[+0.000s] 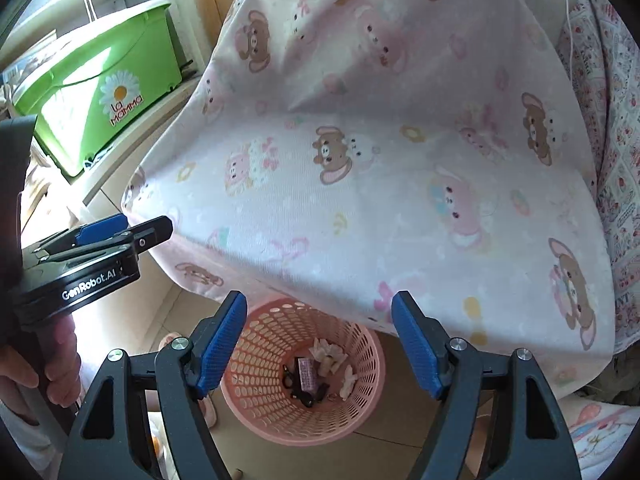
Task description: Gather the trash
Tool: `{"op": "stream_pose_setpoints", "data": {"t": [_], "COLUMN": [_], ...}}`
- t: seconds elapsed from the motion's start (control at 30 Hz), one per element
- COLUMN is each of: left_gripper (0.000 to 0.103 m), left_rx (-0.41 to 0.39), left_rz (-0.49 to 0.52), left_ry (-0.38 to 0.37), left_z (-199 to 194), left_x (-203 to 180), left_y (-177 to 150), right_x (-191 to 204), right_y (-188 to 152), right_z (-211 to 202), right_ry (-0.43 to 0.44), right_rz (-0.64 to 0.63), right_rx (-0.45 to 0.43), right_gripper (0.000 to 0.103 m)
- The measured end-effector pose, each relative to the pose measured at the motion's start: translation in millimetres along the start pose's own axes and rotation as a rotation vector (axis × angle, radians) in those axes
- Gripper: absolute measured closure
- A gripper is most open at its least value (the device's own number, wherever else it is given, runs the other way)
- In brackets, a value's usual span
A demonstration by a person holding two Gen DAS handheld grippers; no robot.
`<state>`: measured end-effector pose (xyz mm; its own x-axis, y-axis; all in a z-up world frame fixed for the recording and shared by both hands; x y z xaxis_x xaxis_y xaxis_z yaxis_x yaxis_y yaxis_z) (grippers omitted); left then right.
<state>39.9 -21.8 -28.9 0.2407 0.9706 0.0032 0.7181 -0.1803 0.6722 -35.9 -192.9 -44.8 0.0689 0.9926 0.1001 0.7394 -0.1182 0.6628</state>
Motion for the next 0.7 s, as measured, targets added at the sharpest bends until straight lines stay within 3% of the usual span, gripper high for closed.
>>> {"op": "stream_pose_setpoints", "data": {"t": [0.27,0.7], "left_gripper": [0.004,0.003], "left_rx": [-0.131,-0.160], "left_rz": [0.011,0.044], "left_ry": [0.024,0.021], "left_z": [-27,-31], "left_x": [-6,-19], "left_y": [9,9], "right_x": [-13,-23], "right_y": [19,21], "right_z": [-18,-22], "right_ry": [-0.073,-0.110], "right_rz": [0.004,0.024], "right_rx": [-0.103,-0.138], "right_gripper": [0.018,0.018]}}
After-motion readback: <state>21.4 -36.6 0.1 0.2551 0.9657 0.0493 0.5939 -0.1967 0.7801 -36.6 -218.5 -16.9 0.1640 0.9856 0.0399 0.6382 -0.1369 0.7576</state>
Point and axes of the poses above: each gripper's, at about its wrist camera, not at the fingertips, and z roughly the way its jaws point, x to its left, y to its top, the point moved 1 cm from there along z, roughly the way its jaws point, and after that the axes turned 2 degrees about -x, right-handed, at the moved point
